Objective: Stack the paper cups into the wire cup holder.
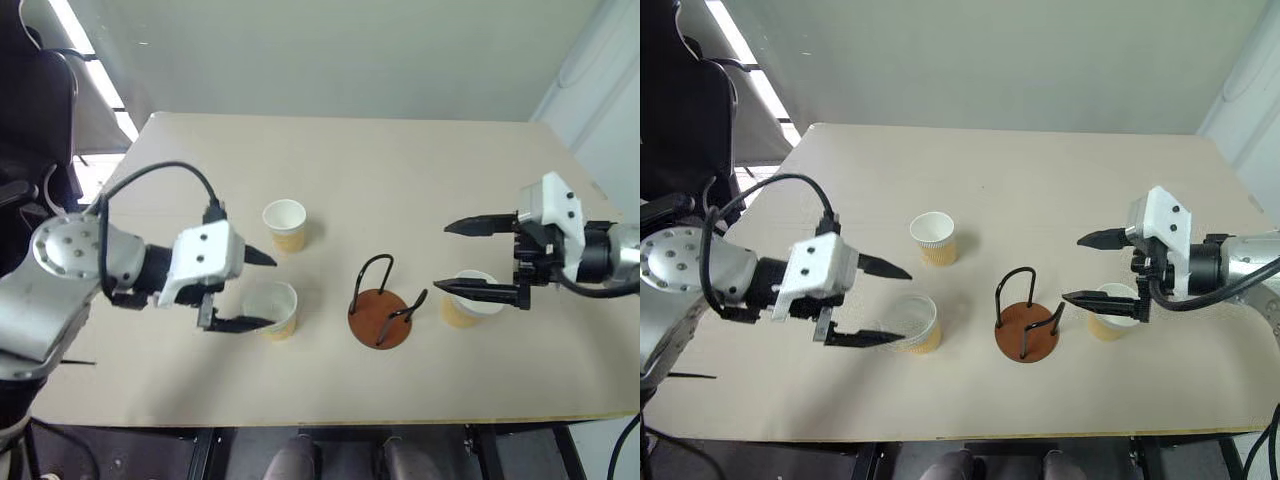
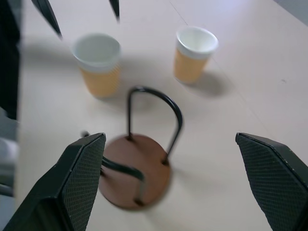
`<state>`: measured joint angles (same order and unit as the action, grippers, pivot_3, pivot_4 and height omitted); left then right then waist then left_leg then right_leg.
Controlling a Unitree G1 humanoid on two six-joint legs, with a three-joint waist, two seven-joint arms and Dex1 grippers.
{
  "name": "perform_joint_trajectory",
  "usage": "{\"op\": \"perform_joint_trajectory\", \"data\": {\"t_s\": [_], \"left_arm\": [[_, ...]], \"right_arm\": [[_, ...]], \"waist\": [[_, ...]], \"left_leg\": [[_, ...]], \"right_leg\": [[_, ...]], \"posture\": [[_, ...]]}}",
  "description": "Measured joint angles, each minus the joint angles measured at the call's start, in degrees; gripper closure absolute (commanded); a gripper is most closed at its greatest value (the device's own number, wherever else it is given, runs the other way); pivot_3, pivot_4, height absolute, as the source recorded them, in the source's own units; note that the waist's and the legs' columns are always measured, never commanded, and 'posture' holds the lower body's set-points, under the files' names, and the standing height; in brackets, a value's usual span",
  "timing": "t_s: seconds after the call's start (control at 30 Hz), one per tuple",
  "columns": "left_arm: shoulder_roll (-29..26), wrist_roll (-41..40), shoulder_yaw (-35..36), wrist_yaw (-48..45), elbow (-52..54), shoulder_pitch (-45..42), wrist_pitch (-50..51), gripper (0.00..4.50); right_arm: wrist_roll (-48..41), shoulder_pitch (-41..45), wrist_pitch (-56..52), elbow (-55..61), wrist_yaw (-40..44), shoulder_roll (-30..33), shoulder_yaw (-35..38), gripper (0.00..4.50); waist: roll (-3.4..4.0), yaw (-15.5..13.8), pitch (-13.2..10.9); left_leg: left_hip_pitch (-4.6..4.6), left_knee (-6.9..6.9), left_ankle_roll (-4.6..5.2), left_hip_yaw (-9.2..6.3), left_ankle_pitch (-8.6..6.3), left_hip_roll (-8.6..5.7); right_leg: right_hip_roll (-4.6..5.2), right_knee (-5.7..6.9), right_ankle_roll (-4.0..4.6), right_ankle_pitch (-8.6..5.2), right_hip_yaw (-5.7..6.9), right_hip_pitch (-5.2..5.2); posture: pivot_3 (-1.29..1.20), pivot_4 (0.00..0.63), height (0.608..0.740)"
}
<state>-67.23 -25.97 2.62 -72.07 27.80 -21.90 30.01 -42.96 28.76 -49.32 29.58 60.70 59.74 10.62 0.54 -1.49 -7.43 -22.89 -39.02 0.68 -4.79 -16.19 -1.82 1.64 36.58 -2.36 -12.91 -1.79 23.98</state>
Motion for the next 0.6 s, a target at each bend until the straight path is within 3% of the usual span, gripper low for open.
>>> {"op": "perform_joint_trajectory", "data": {"t_s": [0.2,0.6], "left_arm": [[-1.5,4.5,-0.1,1.4,1.8,3.2,-2.3,0.0],[-1.4,8.9,-6.2,1.5,2.9,2.7,-2.1,0.0]], "right_arm": [[-5.9,3.8,-2.8,-0.4,0.0,0.1,0.3,0.07],[-5.5,3.5,-2.7,-1.0,-0.4,0.7,-0.5,0.07]], "waist": [[0.0,0.0,0.0],[0.0,0.0,0.0]], "left_leg": [[0.0,-0.02,-0.01,-0.03,-0.01,0.0],[0.0,-0.02,-0.08,-0.06,-0.06,0.0]], "right_leg": [[0.0,0.04,0.03,-0.02,0.0,0.0],[0.01,0.19,0.12,-0.07,0.03,0.06]], "posture": [[0.0,0.15,0.74],[0.0,0.15,0.74]]}}
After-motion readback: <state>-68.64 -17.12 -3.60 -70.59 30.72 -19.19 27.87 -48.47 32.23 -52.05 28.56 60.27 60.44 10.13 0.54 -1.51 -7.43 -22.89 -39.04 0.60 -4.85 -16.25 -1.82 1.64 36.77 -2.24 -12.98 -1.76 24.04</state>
